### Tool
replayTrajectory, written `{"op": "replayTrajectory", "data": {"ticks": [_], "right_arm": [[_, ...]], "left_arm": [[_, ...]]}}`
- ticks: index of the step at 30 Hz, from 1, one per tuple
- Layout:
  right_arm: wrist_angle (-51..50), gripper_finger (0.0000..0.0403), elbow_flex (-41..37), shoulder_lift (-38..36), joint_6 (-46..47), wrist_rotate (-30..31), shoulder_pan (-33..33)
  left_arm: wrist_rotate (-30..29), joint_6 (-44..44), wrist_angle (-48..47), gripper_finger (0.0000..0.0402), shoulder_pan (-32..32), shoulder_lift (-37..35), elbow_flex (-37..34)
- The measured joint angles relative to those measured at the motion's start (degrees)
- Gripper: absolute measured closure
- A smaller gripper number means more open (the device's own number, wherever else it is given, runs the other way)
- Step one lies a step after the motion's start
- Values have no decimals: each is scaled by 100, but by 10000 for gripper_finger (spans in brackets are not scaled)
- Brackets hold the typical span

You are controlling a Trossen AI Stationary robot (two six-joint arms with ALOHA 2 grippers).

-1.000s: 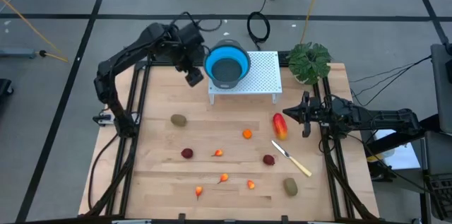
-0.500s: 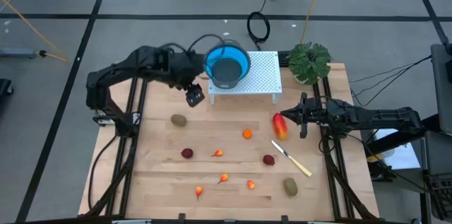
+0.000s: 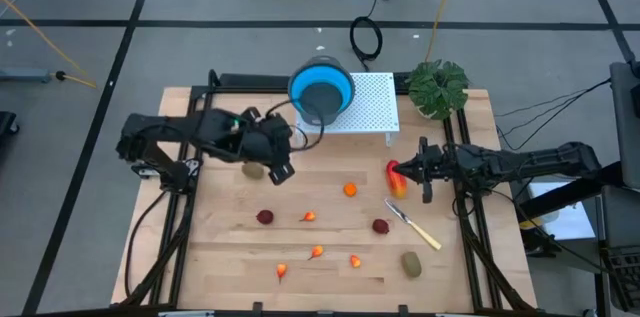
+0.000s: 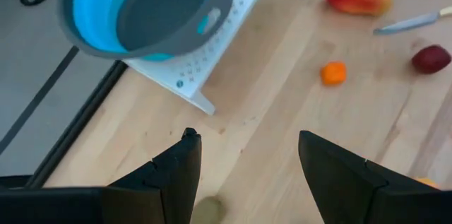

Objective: Pick & Place Fruit
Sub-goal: Put the mango into the blue strainer bowl on the shelf

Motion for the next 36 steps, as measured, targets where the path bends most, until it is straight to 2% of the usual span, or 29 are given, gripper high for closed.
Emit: {"op": "replayTrajectory", "data": {"ticks": [7,10,18,28,36], "right_arm": [[149,403,0,128,17,27,241],[147,403,0,205,228,291,357],[150,403,0,447,390,730,598],[190,403,0,838,953,1220,805],[586,403,0,1074,1329,1819,1060]], "left_arm": [[175,46,1069,165,-191,-245,-1001],[364,61,1579,165,-189,-551,-1574],[459,43,2723,165,-211,-1684,-3125],[902,720,4415,165,-211,-3178,-5104],[964,820,5175,165,-211,-4521,-6530]]}}
